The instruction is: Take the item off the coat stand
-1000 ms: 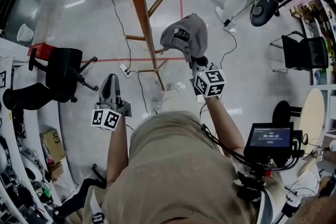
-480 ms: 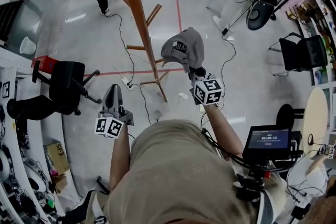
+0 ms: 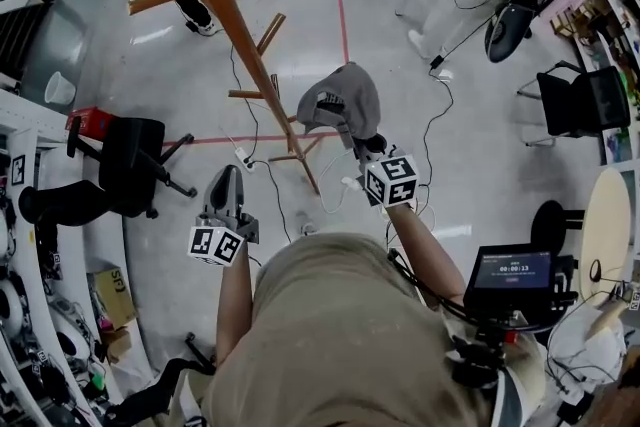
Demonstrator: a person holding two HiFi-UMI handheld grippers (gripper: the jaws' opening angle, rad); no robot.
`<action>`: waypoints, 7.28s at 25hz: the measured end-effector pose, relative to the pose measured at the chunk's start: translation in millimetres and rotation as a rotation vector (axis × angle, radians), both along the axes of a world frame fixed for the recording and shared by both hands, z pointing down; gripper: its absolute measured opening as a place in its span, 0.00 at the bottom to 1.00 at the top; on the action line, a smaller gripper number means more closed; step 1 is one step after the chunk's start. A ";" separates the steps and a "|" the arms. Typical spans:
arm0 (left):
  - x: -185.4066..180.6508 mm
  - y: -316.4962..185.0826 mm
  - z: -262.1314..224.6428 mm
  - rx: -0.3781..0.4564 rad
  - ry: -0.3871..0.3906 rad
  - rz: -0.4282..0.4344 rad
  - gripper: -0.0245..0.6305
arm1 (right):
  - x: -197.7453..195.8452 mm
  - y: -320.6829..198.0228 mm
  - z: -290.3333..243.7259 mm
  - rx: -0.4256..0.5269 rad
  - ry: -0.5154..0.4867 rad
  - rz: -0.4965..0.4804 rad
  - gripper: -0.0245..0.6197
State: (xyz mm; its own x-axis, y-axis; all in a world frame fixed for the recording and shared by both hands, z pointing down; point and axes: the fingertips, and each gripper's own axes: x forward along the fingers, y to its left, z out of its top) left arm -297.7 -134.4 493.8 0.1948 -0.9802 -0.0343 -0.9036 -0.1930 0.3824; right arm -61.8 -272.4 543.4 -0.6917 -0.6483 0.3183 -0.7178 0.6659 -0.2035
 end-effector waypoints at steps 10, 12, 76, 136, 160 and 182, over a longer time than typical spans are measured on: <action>14.4 18.7 -10.0 0.029 0.000 -0.040 0.07 | 15.1 3.6 -0.1 0.002 0.004 -0.055 0.08; 16.5 25.6 -10.5 0.037 -0.001 -0.051 0.07 | 16.9 4.8 0.6 0.002 0.004 -0.058 0.08; -102.2 131.9 279.7 -0.623 -0.333 -0.489 0.07 | 60.1 75.8 174.8 0.004 0.079 0.031 0.08; 108.5 200.6 -9.2 0.056 -0.047 -0.010 0.07 | 42.9 241.5 -16.7 0.079 -0.060 -0.279 0.08; 90.5 272.7 25.6 0.026 -0.068 0.083 0.07 | 36.4 315.5 19.1 0.043 -0.067 -0.169 0.08; 138.0 228.5 12.3 0.009 -0.059 -0.055 0.07 | 84.0 253.0 11.0 0.025 -0.088 -0.251 0.08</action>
State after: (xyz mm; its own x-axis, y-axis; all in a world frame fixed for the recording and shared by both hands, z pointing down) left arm -159.6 94.2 506.1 0.1423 -0.9892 -0.0336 -0.9338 -0.1454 0.3269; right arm 22.2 -19.4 554.4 -0.8560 -0.4601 0.2356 -0.5099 0.8263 -0.2392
